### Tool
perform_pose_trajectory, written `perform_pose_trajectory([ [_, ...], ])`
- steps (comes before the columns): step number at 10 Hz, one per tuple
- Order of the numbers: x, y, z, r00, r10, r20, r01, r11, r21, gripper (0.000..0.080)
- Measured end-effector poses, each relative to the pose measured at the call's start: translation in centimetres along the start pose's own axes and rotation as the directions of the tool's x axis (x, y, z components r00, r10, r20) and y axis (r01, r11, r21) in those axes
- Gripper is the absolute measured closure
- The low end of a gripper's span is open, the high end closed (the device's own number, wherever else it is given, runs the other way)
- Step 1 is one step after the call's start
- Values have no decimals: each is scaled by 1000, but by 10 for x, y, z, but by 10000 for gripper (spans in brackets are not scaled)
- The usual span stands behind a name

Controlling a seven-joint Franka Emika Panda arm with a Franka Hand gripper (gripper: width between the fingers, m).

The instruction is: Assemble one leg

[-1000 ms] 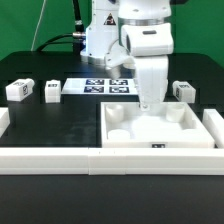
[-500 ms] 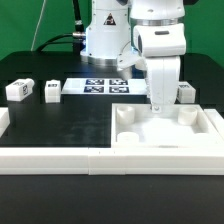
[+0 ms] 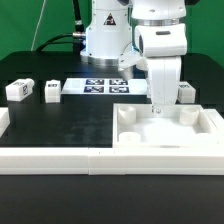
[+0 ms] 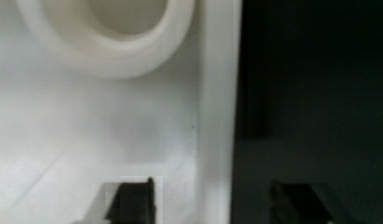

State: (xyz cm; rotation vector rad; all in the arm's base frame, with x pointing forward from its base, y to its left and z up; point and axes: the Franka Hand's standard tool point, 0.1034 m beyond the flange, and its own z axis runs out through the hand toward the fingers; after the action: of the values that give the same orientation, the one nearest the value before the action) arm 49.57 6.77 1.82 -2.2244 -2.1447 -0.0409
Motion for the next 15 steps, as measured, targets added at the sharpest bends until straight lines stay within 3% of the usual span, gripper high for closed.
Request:
perform_pose_trajectory([
  [1,0,0,0,1000,0,0,0,1000,0,349],
  [2,0,0,0,1000,1,0,-1,1000,0,224],
  [3,-1,0,0,1000,1,0,-1,1000,0,224],
  [4,-1,0,0,1000,1,0,-1,1000,0,165],
  [9,-1,-2,-2,1000,20,1,-20,1000,-2,150],
  [13,14,-42,-31,986,163,18,-163,987,-14,150],
  [15,20,-46,-33,979,205,18,-205,979,-14,150],
])
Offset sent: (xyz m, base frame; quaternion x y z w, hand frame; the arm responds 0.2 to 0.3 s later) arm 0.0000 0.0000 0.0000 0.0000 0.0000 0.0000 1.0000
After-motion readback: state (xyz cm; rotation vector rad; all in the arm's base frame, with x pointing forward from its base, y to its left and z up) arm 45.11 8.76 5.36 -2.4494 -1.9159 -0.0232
